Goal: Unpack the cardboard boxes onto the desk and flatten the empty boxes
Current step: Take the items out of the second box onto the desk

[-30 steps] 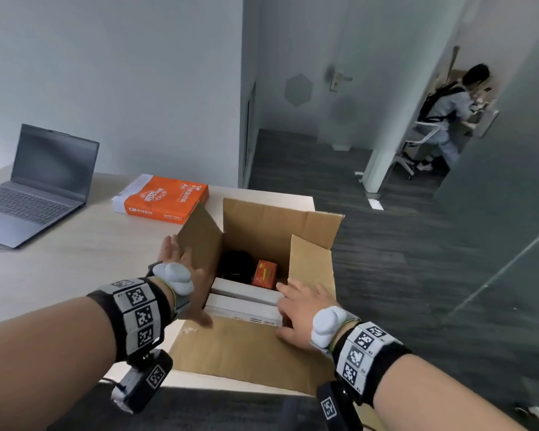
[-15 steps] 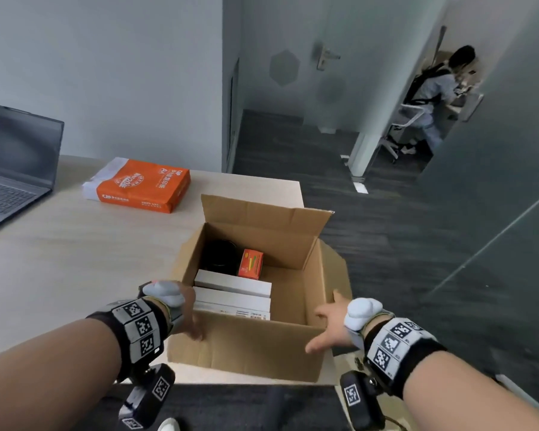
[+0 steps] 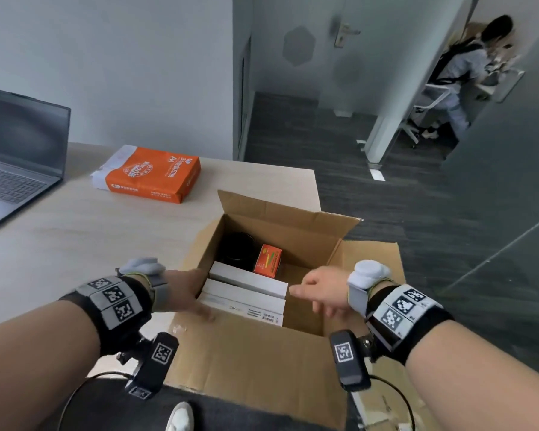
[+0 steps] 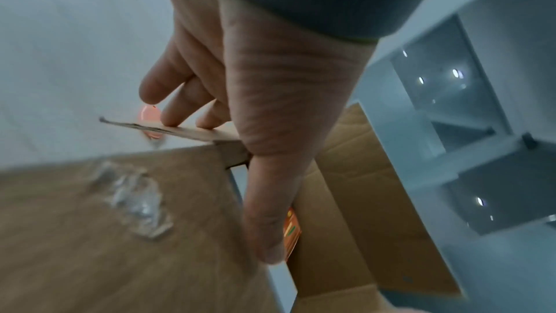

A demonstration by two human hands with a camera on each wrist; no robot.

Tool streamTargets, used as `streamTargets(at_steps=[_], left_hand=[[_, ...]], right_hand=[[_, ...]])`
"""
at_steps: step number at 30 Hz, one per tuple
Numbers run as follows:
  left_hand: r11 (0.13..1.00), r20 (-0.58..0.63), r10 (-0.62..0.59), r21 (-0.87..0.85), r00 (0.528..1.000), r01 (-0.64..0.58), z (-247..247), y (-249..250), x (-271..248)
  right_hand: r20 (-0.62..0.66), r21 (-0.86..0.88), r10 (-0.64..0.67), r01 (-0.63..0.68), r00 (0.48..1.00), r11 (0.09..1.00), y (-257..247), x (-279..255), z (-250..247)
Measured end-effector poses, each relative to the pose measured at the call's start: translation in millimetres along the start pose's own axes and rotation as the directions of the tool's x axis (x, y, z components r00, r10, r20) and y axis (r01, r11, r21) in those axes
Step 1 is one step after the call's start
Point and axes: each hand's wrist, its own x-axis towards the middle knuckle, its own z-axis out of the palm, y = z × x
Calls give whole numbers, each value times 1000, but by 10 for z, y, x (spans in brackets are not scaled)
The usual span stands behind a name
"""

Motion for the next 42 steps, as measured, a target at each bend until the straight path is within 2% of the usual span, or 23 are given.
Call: streamTargets(at_steps=[1, 3, 5, 8, 10, 13, 16, 18, 21, 25, 28, 30, 34, 37, 39, 41, 42], left_hand=[[999, -26, -19, -49, 999, 17, -40, 6, 11], [997, -106, -47, -66, 993, 41, -106, 21, 51], [998, -160, -59, -28, 985, 55, -146, 18, 130], [996, -149, -85, -1, 985, 86, -221, -8, 264], [996, -122, -77, 38, 990, 82, -266, -12, 295], [992, -109, -55, 107, 992, 67, -326, -70, 382], [997, -123, -31, 70, 992, 39, -374, -121, 471], [1000, -57, -29, -5, 998, 28, -365, -141, 538], [994, 21, -43, -101, 999, 45, -415, -162, 727], [997, -47, 37, -72, 998, -40, -363, -162, 984], [1000, -126, 10, 3, 992, -10, -367, -270, 1200], [998, -174, 42, 49, 984, -34, -383, -307, 1275], [976, -148, 118, 199, 982, -88, -413, -350, 1302], [977, -122, 114, 196, 986, -88, -460, -339, 1272], [960, -111, 134, 260, 985, -101, -513, -314, 1193], [935, -129, 155, 339, 979, -103, -533, -306, 1167], [927, -132, 150, 364, 980, -93, -527, -301, 1174]], right_hand=[[-145, 5, -48, 49, 988, 999, -23, 88, -34], [-371, -2, -107, 115, 922, 993, -45, 282, -79], [-497, -6, -132, 149, 858, 989, -85, 449, -104], [-596, -46, -118, 112, 794, 993, -180, 639, -177], [-603, -95, -103, 57, 791, 994, -210, 753, -241], [-513, -51, 8, -40, 859, 998, -151, 1065, -287], [-426, -69, 73, -113, 902, 991, -66, 1286, -266], [-454, -153, 73, -159, 888, 975, -58, 1323, -252], [-487, -163, 124, -230, 865, 960, -152, 1435, -260], [-491, -134, 206, -307, 846, 942, -246, 1541, -236], [-489, -102, 269, -361, 830, 927, -308, 1578, -259], [-479, -81, 308, -390, 822, 917, -352, 1589, -277], [-478, -42, 335, -402, 812, 915, -422, 1542, -247], [-458, 3, 329, -368, 826, 930, -418, 1452, -201], [-548, 56, 264, -281, 794, 958, -463, 1371, -163], [-648, 37, 142, -156, 748, 987, -565, 1289, -115], [-634, 24, 94, -102, 768, 994, -613, 1264, -78]])
